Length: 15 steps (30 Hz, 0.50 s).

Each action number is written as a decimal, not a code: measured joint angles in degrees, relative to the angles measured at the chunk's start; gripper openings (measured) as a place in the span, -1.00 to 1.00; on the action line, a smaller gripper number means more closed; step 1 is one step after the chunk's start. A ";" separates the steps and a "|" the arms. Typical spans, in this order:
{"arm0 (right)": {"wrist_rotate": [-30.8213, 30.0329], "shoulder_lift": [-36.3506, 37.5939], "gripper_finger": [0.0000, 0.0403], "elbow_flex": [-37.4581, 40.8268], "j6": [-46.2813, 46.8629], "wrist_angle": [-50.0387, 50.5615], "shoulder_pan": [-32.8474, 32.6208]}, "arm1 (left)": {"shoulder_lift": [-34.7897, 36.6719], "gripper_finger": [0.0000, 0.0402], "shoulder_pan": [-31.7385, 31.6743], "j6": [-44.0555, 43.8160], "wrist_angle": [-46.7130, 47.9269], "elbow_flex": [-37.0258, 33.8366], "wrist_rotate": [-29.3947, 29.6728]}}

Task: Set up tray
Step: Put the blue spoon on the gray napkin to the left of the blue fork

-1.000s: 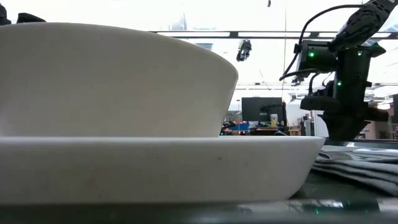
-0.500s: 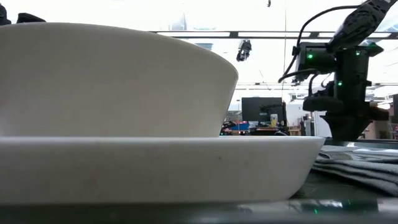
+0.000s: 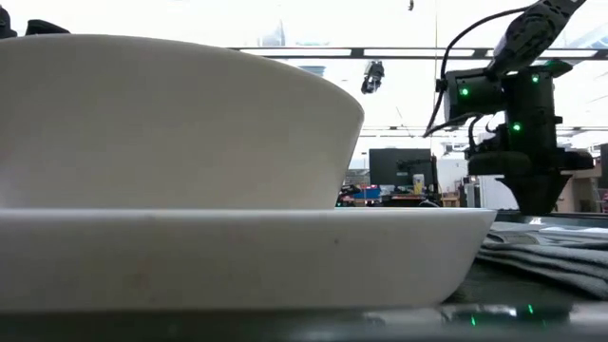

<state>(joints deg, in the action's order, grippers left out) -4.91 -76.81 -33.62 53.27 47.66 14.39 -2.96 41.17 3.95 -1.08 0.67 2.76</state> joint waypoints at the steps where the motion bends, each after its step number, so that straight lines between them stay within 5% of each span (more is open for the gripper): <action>1: 0.05 -0.06 -0.81 -0.14 0.33 0.11 0.00 | 0.00 -0.76 0.00 -0.01 0.00 0.00 0.02; 15: 3.90 0.17 -0.81 -0.66 10.57 -0.25 -5.02 | 0.00 -0.76 0.02 -0.01 0.02 0.00 0.00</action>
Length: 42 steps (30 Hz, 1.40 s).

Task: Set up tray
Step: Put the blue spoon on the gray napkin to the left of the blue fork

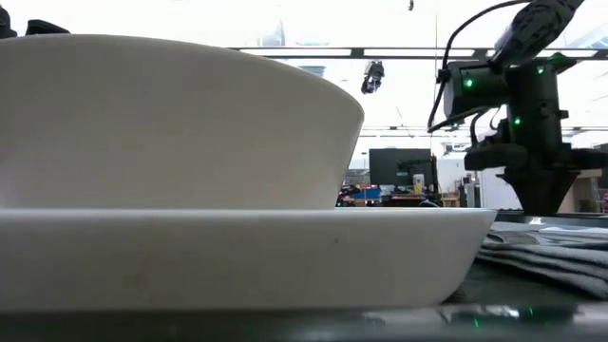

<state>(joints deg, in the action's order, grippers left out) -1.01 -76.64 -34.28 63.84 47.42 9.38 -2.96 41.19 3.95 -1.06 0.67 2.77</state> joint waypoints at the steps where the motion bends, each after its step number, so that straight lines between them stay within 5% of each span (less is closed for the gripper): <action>1: 0.00 0.00 -0.81 -0.38 1.50 0.02 -1.05 | 0.00 -0.76 -0.01 0.02 0.00 0.00 0.01; 15: -1.08 -1.35 -0.81 -9.03 26.21 0.78 -19.59 | 0.00 -0.76 -0.01 0.00 -0.02 0.00 0.02; 25: -1.54 -9.02 -0.81 -16.84 40.32 2.43 -31.40 | -0.02 -0.76 0.00 0.00 0.00 0.00 0.00; 42: -2.00 -29.78 -0.81 -40.39 47.52 4.94 -37.26 | 0.00 -0.76 -0.02 0.00 0.00 0.00 0.00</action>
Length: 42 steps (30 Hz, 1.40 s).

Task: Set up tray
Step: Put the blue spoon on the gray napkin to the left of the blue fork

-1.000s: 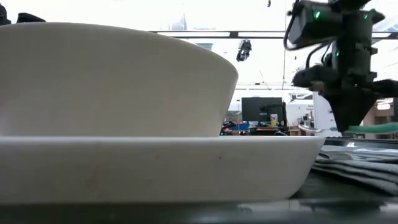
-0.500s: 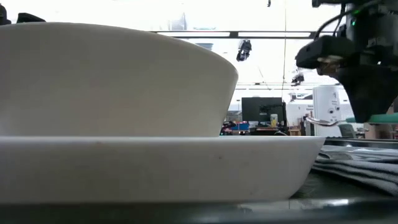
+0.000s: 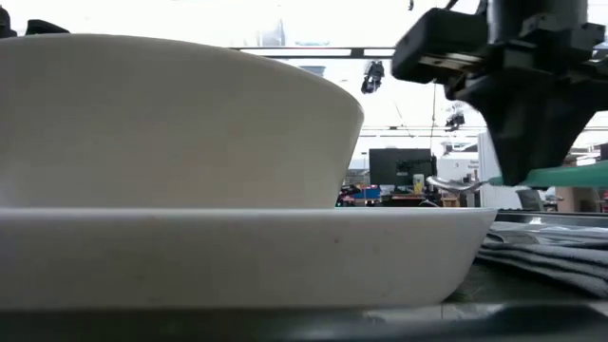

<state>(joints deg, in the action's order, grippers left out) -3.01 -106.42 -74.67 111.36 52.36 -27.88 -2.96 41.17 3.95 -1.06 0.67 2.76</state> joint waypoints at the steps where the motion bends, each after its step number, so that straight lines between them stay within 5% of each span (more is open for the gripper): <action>1: 0.00 -1.10 -0.81 -1.22 0.23 -0.11 -0.04 | -0.02 -0.76 0.00 0.00 0.00 0.00 0.01; 13: 0.05 -9.84 -0.81 -10.81 4.01 0.13 -2.66 | -0.01 -0.76 0.02 0.00 -0.01 0.00 0.00; 42: -0.04 -10.41 -0.81 -8.17 9.93 -2.51 -5.14 | 0.00 -0.76 0.02 0.00 0.00 0.00 0.00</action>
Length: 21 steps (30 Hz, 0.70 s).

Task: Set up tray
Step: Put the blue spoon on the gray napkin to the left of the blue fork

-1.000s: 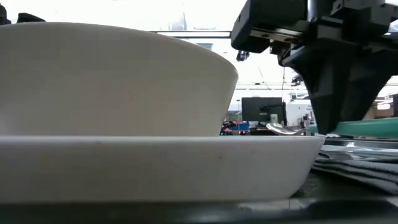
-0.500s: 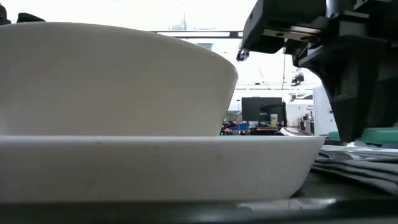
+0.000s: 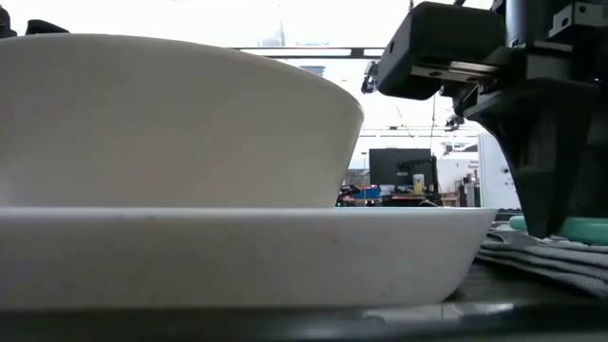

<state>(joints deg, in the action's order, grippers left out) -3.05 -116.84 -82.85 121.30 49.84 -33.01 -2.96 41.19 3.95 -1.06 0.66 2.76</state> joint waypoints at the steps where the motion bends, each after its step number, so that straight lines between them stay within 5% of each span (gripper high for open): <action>1: 0.00 0.00 -0.81 0.00 0.00 -0.02 0.00 | 0.00 -0.76 0.00 0.00 -0.02 0.00 0.00; 21: 2.67 -3.54 -0.59 -0.82 -0.22 -1.61 0.11 | -0.02 -0.76 -0.01 0.01 -0.01 0.00 0.02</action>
<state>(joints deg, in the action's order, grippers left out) -0.38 -120.38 -83.66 121.07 48.23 -32.91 -2.98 41.18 3.95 -1.07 0.67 2.79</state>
